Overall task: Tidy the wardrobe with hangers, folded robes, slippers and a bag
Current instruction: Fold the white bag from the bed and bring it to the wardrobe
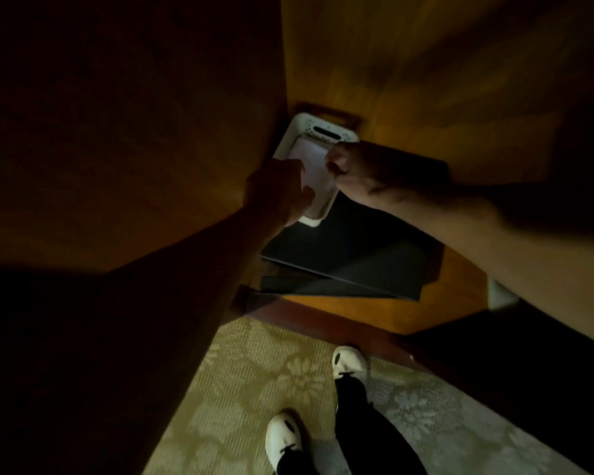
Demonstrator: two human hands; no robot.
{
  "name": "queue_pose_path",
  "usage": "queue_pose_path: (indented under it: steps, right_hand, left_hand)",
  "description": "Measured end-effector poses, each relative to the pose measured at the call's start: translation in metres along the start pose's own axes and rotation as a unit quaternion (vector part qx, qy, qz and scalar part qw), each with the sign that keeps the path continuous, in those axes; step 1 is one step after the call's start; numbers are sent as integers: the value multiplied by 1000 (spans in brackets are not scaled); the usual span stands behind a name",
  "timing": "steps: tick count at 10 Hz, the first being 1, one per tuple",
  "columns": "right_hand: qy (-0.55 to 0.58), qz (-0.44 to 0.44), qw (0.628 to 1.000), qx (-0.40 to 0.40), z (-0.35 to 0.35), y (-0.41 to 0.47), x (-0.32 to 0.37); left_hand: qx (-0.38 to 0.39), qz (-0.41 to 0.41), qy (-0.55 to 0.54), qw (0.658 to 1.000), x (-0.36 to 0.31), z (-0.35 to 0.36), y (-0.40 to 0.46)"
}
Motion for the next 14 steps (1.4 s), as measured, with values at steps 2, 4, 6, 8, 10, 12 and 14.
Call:
queue_pose_path:
  steps: [2,4,6,8,10,12,14]
  right_hand:
    - [126,75,989,-33,10,-105,0]
    - [138,172,965,-139,-44,-236,-2]
    - [142,149,957,-205,-158,-397,14]
    - [115,143,942,-280,-276,-543,23]
    - [123,208,913,-328,-326,-623,6]
    - [105,267,906,-312,-329,-640,-13]
    - [49,297,912,-278,-336,-633,-27]
  left_hand:
    - [40,-38,-44,998,-30,13,-57]
    - [27,5,-94,995,-98,-45,-122]
    - [4,120,-116,986,-198,-143,-187]
    - [13,240,-140,961,-311,-251,-233]
    - [30,307,-149,939,-400,-291,-277]
    - [73,298,-101,946,-445,-288,-299]
    - [72,256,-112,958,-481,-282,-309]
Point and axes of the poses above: each hand's wrist, its own y-axis towards the middle knuckle, its own z-axis out of the palm, x = y × z, the point moved 4 cm from there along y, towards the middle knuckle, and after that the axes turned 14 degrees about z, right-handed, at the moved point
